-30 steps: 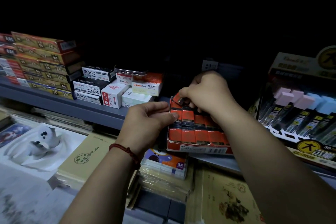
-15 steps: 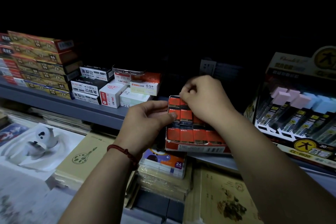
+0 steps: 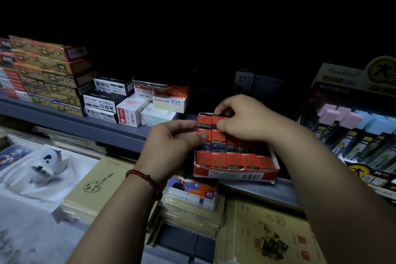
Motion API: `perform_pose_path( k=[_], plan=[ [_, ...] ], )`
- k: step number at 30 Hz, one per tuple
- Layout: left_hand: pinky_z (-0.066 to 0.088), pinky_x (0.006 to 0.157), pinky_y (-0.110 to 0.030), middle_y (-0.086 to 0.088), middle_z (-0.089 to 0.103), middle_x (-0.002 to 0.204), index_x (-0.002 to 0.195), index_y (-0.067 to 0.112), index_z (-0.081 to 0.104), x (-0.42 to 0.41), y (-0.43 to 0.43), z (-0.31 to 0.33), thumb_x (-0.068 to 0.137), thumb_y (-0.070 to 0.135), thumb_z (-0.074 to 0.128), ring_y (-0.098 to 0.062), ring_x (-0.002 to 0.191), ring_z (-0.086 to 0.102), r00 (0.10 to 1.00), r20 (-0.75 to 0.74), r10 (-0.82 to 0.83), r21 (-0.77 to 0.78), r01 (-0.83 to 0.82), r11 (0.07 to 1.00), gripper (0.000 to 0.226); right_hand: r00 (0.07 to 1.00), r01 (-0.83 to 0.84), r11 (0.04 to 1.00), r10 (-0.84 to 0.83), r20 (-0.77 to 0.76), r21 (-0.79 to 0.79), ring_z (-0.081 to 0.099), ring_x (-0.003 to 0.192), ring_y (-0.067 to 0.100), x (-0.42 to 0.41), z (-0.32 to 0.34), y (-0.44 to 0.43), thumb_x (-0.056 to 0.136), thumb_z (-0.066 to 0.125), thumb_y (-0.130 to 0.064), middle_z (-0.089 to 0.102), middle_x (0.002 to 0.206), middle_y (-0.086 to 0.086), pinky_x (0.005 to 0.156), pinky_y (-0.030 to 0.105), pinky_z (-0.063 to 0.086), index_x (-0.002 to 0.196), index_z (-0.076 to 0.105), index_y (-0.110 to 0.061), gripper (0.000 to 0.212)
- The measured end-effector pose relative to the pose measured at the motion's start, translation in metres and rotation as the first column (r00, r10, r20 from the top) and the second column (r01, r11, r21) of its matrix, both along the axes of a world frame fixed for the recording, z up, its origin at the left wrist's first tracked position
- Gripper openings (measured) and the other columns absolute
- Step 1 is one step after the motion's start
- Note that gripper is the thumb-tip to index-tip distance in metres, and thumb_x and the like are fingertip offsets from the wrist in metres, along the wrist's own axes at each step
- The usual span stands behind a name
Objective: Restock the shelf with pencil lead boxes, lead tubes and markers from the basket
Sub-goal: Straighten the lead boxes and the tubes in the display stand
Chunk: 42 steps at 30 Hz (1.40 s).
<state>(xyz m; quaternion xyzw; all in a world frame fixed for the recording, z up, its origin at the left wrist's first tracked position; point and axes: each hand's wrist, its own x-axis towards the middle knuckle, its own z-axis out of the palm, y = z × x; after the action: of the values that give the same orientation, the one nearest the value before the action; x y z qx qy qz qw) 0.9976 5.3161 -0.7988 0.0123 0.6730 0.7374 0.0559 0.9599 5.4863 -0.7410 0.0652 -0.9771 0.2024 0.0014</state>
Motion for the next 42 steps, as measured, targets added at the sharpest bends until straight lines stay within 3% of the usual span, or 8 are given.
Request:
perform_pose_path(
  k=[4,14,17,25,29,33,38,42],
  plan=[
    [0.058,0.058,-0.024,-0.005,0.078,0.096,0.117,0.009,0.069,0.0,0.0,0.0,0.086,0.008,0.075,-0.016,0.079,0.076,1.0,-0.002,0.007,-0.001,-0.007,1.0,0.031,1.0,0.009,0.999,-0.01,0.024,0.043,0.063,0.091,0.02,-0.004,0.004,-0.004,0.085,0.071,-0.024,0.066,0.101,0.005,0.084,0.038,0.057,0.102,0.069,-0.014,0.02],
    [0.058,0.058,-0.024,-0.005,0.078,0.098,0.117,0.011,0.069,0.001,0.0,0.0,0.087,0.01,0.074,-0.016,0.079,0.076,1.0,0.004,-0.005,-0.011,0.005,1.0,0.031,0.995,-0.024,0.999,0.021,0.095,0.033,0.06,0.086,0.012,-0.004,0.012,-0.001,0.085,0.073,-0.026,0.062,0.101,-0.001,0.072,0.027,0.052,0.112,0.065,-0.02,0.029],
    [0.061,0.059,-0.029,-0.005,0.078,0.099,0.118,0.012,0.069,0.001,0.0,0.001,0.088,0.012,0.073,-0.019,0.08,0.076,1.0,0.008,-0.012,-0.027,0.012,1.0,0.031,0.998,-0.035,0.995,0.031,0.047,0.092,0.062,0.09,0.015,-0.008,0.011,-0.002,0.085,0.073,-0.028,0.065,0.104,0.001,0.078,0.031,0.055,0.11,0.068,-0.018,0.028],
    [0.061,0.062,-0.029,-0.005,0.078,0.099,0.119,0.011,0.069,0.001,0.0,0.0,0.089,0.011,0.072,-0.019,0.083,0.076,1.0,0.003,-0.021,-0.016,0.021,1.0,0.031,0.994,-0.109,0.975,0.113,-0.008,0.195,0.061,0.1,0.019,-0.01,0.002,0.002,0.103,0.049,-0.026,0.064,0.111,0.0,0.087,0.036,0.054,0.116,0.066,-0.018,0.023],
    [0.061,0.063,-0.027,-0.005,0.078,0.1,0.12,0.01,0.068,0.001,0.0,0.0,0.089,0.01,0.071,-0.018,0.084,0.076,1.0,0.004,-0.027,-0.007,0.027,1.0,0.032,0.989,-0.059,0.982,0.081,-0.12,0.18,0.059,0.087,0.021,-0.014,-0.005,0.005,0.107,0.04,-0.029,0.06,0.097,0.001,0.078,0.036,0.051,0.1,0.057,-0.018,0.022],
    [0.062,0.065,-0.028,-0.005,0.078,0.1,0.12,0.009,0.068,0.001,-0.001,0.0,0.089,0.01,0.072,-0.018,0.084,0.076,1.0,0.0,-0.029,-0.01,0.029,1.0,0.031,0.977,0.022,0.992,0.006,-0.212,0.126,0.058,0.074,0.023,-0.018,-0.015,0.01,0.105,0.04,-0.022,0.059,0.085,0.008,0.067,0.036,0.05,0.105,0.061,-0.01,0.023],
    [0.062,0.068,-0.03,-0.006,0.078,0.101,0.12,0.009,0.068,-0.001,-0.002,-0.001,0.088,0.01,0.073,-0.019,0.085,0.076,1.0,0.008,-0.023,-0.016,0.023,1.0,0.032,0.958,0.059,0.998,-0.065,-0.281,-0.03,0.062,0.086,0.027,-0.02,-0.019,0.012,0.105,0.042,-0.017,0.065,0.092,0.01,0.076,0.034,0.051,0.123,0.06,-0.012,0.026],
    [0.061,0.064,-0.026,-0.006,0.077,0.102,0.12,0.01,0.068,-0.001,-0.002,-0.001,0.088,0.011,0.072,-0.017,0.084,0.076,1.0,0.006,-0.028,-0.019,0.028,0.999,0.032,0.964,0.062,0.997,-0.069,-0.258,-0.036,0.061,0.087,0.026,-0.022,-0.022,0.013,0.105,0.044,-0.018,0.064,0.096,0.009,0.071,0.03,0.045,0.121,0.063,-0.013,0.026]
  ],
)
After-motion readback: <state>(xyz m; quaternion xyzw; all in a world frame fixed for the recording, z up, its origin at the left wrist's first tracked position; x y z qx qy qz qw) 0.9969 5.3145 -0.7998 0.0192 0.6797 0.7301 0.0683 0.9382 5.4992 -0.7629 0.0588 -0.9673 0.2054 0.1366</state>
